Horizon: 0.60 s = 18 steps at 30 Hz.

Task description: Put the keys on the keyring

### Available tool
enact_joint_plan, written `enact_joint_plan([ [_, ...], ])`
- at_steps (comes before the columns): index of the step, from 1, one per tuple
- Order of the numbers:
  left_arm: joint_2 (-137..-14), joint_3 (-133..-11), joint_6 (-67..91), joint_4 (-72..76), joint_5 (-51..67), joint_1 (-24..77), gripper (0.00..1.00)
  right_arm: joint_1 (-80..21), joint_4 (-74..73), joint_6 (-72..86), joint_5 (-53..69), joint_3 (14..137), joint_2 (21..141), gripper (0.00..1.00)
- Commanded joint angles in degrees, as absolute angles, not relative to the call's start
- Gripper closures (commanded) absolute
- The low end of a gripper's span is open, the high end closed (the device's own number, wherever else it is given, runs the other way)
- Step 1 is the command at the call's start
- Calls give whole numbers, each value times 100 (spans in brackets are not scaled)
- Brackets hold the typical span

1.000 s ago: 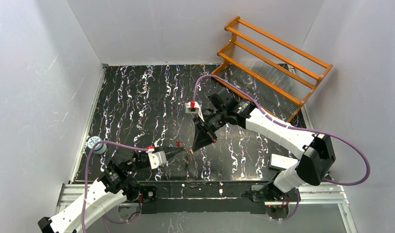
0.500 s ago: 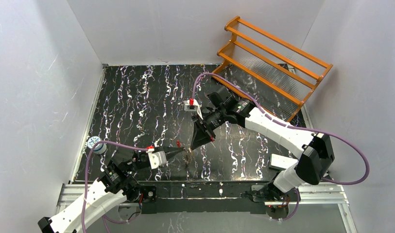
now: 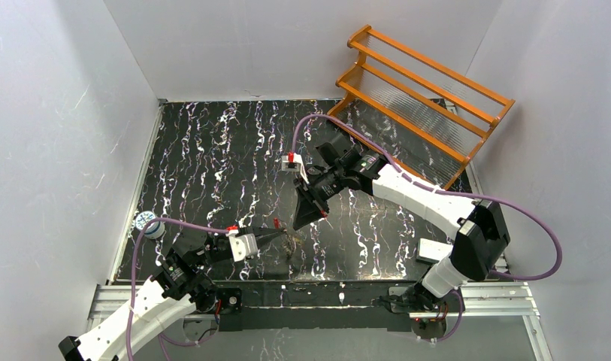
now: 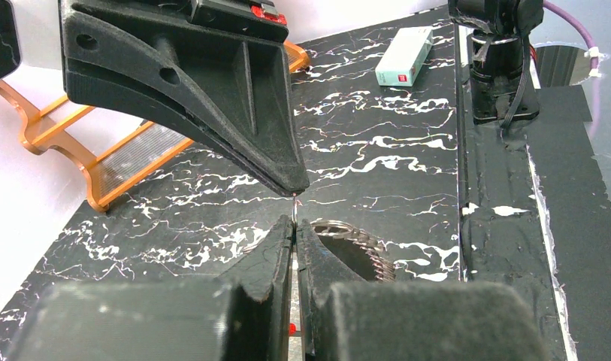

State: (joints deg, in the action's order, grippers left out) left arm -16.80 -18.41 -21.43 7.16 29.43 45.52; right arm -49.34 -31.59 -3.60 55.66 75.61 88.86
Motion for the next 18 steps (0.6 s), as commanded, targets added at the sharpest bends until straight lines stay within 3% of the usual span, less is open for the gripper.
enact_joint_plan([
  [1,-1694,-1881,-2118,829,3032,4565,100,-4922,-3181,-351,5495,7679,8820,99],
  [11,-1773,-1925,-1758,804,2739,4570,100,-4677,-2839,-106,4842,7199,8642,99],
  [13,-1882,-1977,-1467,743,2520,4564,100,-4514,-2532,-46,4588,6898,8417,93],
  [18,-2176,-2144,-1042,448,2292,4565,100,-4148,-1211,671,3839,5727,7668,49],
])
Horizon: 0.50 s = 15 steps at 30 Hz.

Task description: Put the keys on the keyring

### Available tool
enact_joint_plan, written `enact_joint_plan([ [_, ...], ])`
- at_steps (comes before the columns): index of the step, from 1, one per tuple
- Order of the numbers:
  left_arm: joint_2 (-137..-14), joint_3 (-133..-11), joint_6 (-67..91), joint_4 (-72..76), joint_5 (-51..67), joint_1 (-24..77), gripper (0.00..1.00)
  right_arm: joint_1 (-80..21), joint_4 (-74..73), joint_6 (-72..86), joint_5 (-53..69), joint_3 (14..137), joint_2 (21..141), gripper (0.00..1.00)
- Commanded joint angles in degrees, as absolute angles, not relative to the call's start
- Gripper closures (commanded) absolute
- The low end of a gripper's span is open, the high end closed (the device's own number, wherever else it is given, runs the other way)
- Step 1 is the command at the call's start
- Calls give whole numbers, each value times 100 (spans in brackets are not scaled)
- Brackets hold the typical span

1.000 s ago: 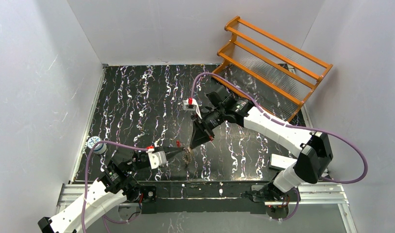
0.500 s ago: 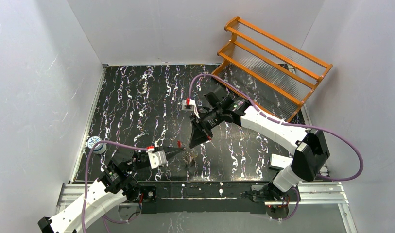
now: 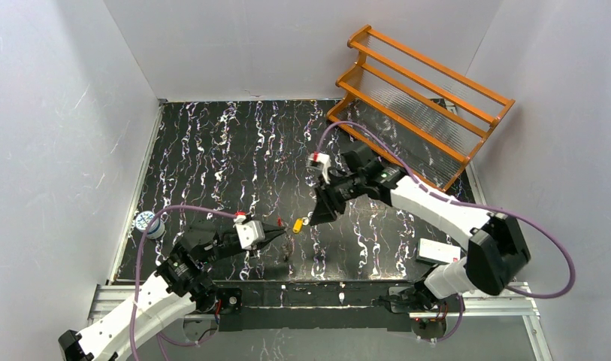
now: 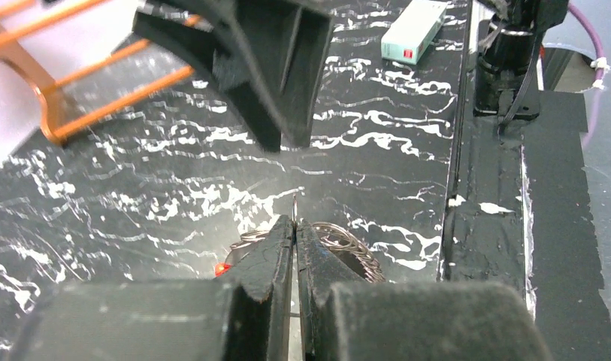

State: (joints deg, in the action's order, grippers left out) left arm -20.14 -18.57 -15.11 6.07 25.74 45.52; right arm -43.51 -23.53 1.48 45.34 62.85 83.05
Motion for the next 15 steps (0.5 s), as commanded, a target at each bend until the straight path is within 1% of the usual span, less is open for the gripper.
enact_joint_plan([
  [1,-2203,-2187,-999,388,2243,4570,100,-4133,-1097,771,3583,5580,7609,44],
  [2,-2206,-2227,-951,321,2183,4570,100,-4129,-1005,897,3353,5487,7579,40],
  [3,-2196,-2270,-942,236,2080,4570,100,-4119,-968,983,3194,5442,7604,40],
  [6,-2103,-2423,-946,-103,1702,4569,100,-4109,-898,1357,2710,5446,7854,40],
  [9,-1983,-2493,-980,-329,1519,4568,100,-4105,-832,1440,2750,5514,8314,41],
  [13,-1859,-2481,-923,-369,1521,4565,100,-4113,-857,1013,2997,5762,9007,46],
  [15,-1838,-2470,-870,-370,1540,4570,100,-4109,-782,822,3014,5826,9271,52],
])
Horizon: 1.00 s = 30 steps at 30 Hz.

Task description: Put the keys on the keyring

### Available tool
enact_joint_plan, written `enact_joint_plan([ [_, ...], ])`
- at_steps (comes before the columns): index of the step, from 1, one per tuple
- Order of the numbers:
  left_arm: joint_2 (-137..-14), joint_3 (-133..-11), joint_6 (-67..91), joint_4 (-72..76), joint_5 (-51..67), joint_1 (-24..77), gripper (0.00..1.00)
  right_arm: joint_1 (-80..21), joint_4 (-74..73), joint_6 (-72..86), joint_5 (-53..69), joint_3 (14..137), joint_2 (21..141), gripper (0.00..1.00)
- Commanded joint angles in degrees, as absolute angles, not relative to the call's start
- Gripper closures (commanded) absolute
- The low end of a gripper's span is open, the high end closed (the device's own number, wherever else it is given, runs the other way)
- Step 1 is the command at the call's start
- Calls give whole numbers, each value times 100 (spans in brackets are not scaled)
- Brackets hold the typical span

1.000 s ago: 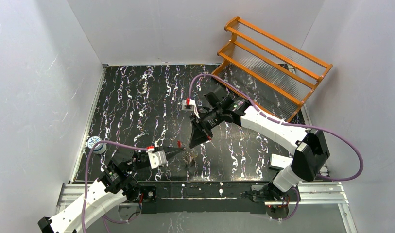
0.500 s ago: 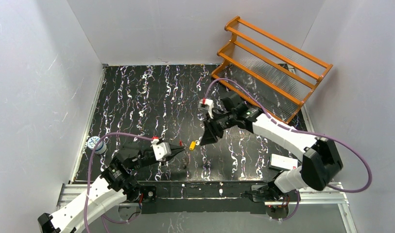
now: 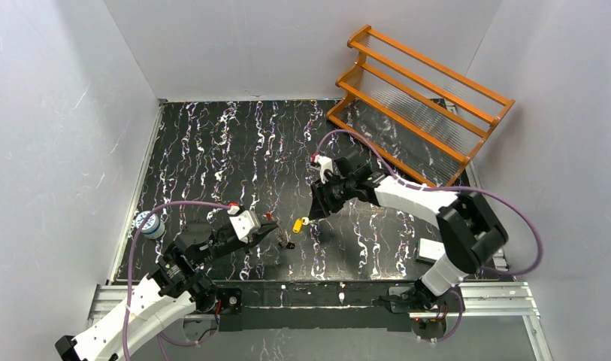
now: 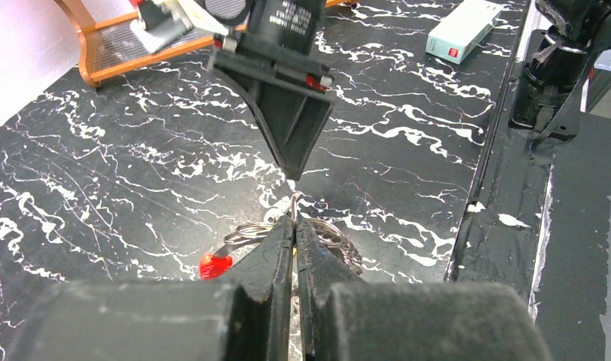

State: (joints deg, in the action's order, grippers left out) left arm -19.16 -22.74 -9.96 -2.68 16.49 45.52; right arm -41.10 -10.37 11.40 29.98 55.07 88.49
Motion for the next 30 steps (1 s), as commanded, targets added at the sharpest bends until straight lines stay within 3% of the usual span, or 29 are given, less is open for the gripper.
enact_joint_plan([
  [1,-1837,-2465,-850,-369,1555,4565,100,-4118,-751,741,2955,5856,9367,54],
  [21,-1876,-2338,-738,-211,1649,4570,100,-5307,-1095,-424,485,6721,10449,56],
  [26,-1850,-2321,-742,-211,1660,4570,100,-5373,-1169,-489,484,6786,10527,65],
  [30,-1846,-2320,-747,-209,1661,4568,100,-5384,-1200,-492,565,6762,10531,91],
])
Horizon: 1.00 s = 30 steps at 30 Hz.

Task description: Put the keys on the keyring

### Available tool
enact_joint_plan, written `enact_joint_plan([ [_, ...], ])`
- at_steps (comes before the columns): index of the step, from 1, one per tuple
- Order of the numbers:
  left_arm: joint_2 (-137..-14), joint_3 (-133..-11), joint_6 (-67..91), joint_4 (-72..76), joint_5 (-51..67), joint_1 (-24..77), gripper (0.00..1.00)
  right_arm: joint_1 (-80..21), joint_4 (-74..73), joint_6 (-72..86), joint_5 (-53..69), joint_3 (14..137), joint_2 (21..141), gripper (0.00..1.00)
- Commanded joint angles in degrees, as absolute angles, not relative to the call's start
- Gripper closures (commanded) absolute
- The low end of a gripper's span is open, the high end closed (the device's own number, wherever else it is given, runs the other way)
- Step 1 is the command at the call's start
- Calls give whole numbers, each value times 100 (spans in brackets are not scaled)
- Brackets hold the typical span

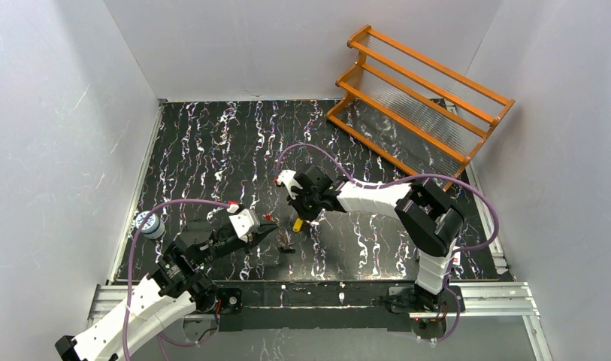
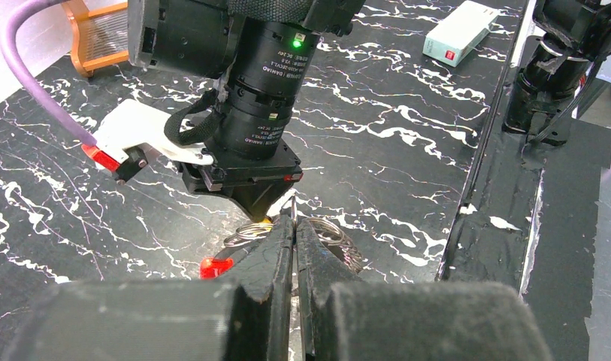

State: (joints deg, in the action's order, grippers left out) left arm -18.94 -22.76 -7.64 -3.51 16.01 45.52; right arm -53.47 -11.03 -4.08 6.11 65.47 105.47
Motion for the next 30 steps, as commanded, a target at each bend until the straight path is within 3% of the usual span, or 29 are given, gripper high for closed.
enact_joint_plan([
  [1,-1846,-2320,-747,-204,1661,4565,100,-5391,-1204,-492,551,6759,10522,97],
  [20,-1905,-2374,-893,-211,1633,4569,100,-5347,-1403,-309,494,6551,8889,99],
  [25,-2004,-2429,-940,-279,1538,4570,100,-5092,-1051,-189,1017,6207,8245,99],
  [30,-2030,-2469,-1056,-275,1599,4570,100,-4844,-1401,-236,2298,6334,7936,99],
])
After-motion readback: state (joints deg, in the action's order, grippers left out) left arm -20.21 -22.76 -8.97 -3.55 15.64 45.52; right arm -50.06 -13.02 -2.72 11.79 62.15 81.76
